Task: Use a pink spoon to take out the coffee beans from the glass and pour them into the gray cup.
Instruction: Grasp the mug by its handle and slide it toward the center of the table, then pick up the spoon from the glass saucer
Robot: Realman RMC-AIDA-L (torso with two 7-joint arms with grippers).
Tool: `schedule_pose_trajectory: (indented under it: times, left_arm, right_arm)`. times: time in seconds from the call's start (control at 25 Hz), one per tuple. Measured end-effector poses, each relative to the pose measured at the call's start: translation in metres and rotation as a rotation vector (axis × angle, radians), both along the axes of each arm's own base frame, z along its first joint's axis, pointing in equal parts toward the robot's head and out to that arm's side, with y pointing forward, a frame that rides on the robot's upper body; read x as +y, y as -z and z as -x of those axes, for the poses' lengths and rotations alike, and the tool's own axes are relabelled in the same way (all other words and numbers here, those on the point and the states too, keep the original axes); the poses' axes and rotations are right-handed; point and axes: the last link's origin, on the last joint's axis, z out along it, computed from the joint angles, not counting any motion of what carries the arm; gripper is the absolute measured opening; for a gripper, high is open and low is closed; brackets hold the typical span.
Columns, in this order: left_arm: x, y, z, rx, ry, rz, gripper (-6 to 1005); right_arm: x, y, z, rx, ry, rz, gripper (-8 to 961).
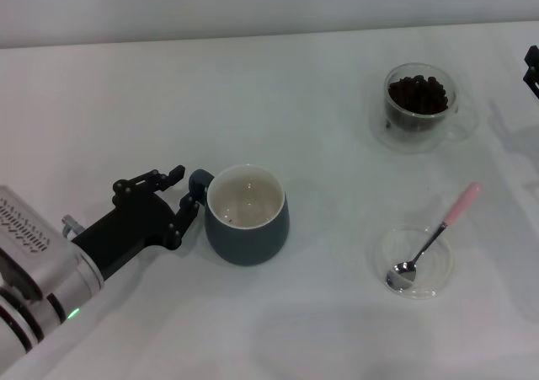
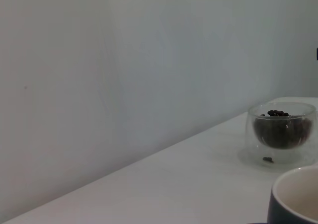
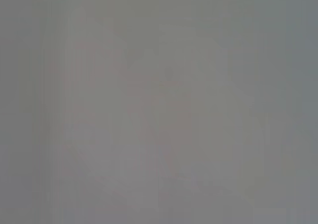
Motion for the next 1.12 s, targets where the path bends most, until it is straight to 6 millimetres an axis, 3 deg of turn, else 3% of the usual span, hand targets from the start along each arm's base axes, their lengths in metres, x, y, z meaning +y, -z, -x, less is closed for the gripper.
schedule_pose_trajectory:
  times: [0.36, 1.12]
  left_arm:
    - [-0.008, 0.000, 0.005, 0.002, -0.003, -0.006, 371]
    - [-0.048, -0.010, 0.024, -0.051, -0.025, -0.074, 380]
  right_arm:
    - [0.000, 0.000, -0.001, -0.001, 0.002, 0.000, 779]
    - [-0.001, -0.004, -0.003, -0.012, 0.006, -0.005, 778]
